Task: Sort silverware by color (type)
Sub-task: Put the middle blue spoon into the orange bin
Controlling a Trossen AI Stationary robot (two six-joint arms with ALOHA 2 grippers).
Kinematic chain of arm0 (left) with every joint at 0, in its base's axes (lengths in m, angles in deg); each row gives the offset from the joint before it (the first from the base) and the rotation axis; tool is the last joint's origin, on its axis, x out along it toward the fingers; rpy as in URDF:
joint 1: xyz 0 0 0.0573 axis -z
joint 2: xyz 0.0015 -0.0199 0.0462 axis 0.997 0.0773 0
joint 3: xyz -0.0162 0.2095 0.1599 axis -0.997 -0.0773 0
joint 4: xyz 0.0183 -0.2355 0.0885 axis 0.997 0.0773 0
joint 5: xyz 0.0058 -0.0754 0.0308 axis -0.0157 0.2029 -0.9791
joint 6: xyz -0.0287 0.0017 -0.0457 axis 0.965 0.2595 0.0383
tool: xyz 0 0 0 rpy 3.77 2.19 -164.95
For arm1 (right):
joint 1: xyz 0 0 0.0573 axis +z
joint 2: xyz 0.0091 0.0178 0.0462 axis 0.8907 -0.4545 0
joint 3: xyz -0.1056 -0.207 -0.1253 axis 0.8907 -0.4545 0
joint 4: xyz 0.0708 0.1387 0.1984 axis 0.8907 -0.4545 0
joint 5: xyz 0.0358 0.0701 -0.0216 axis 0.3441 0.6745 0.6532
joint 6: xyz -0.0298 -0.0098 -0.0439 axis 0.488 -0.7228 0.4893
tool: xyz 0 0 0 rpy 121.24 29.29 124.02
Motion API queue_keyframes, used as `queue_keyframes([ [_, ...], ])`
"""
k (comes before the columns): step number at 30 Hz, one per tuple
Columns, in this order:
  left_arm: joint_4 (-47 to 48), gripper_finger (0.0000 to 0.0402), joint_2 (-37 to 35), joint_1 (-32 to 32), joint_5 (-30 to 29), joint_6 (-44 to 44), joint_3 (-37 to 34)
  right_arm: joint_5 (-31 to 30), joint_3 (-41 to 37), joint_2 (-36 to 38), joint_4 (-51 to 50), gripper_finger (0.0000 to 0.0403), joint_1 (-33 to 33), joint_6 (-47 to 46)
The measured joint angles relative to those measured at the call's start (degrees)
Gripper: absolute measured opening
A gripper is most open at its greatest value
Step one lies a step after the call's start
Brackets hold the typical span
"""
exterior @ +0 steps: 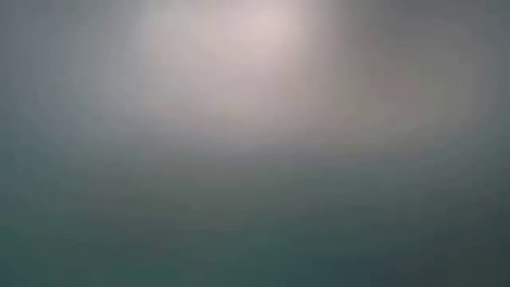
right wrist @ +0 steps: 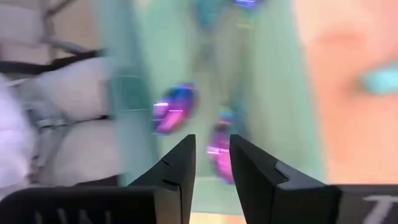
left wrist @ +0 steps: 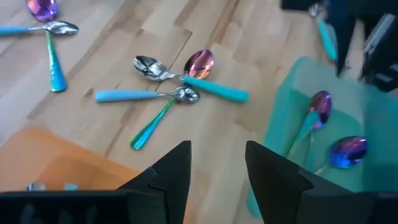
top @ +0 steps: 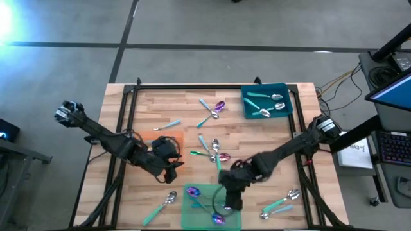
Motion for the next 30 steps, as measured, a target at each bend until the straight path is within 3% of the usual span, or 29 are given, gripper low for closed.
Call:
queue_keyframes([
  [5,-1.11,0.0137,3.71,-4.87,4.2,-6.27,0.11,-0.13,-0.04,0.12,-7.49,0.0091,-5.14,3.19],
  [16,-7.0,0.0137,7.41,-13.86,16.88,-29.61,0.48,-3.34,-0.04,0.19,-17.6,0.0086,-15.21,13.97],
  [24,-10.61,0.0137,10.24,-18.1,15.36,-40.22,0.79,-13.49,-0.04,0.74,-33.22,0.0086,-18.19,20.05],
  [30,-11.16,0.0137,13.76,-19.93,15.57,-40.57,0.7,-15.53,-0.04,3.36,-34.93,0.0086,-18.52,19.72],
])
